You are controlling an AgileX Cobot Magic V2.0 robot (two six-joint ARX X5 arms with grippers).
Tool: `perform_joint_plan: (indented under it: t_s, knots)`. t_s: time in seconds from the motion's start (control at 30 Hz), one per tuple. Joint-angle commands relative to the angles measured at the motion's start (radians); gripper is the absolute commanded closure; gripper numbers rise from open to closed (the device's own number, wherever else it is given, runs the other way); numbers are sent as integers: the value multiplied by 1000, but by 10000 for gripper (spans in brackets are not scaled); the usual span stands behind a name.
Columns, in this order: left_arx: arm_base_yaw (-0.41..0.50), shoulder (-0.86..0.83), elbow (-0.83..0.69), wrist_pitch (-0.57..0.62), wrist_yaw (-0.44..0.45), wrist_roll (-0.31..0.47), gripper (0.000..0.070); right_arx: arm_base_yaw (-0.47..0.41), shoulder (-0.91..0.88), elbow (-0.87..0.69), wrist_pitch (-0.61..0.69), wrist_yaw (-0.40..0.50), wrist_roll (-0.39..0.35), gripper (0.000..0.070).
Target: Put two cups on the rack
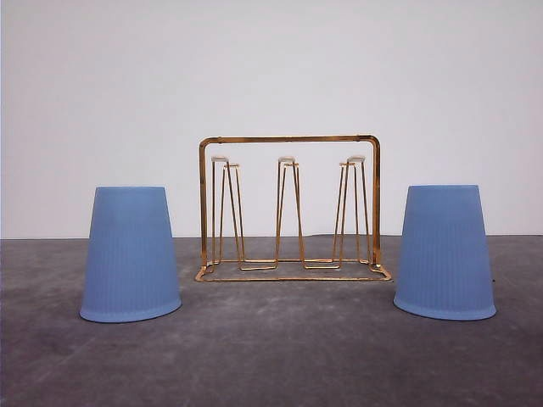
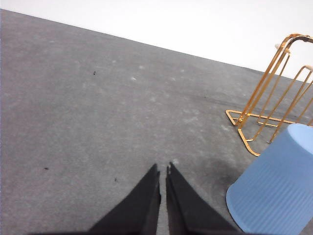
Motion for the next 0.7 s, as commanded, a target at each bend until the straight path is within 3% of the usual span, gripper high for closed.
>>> perform_joint_plan:
  t_s: [0.0, 0.2, 0.37, 0.47, 0.57, 0.67]
  knots:
    - [0, -1, -14, -6, -2, -4, 697, 1, -2, -3, 11, 0, -4, 690]
    - [0, -1, -14, -6, -1, -5, 697, 1, -2, -3, 11, -6, 5, 690]
    - [0, -1, -14, -3, -1, -5, 697, 1, -2, -3, 18, -55, 89, 690]
    - [0, -1, -7, 5, 3, -37, 697, 1, -2, 5, 41, -56, 217, 693]
    - [0, 0, 30, 2, 6, -122, 697, 2, 6, 59, 33, -72, 360, 694]
    - [0, 18, 101, -9, 8, -171, 697, 7, 52, 148, 16, -97, 401, 694]
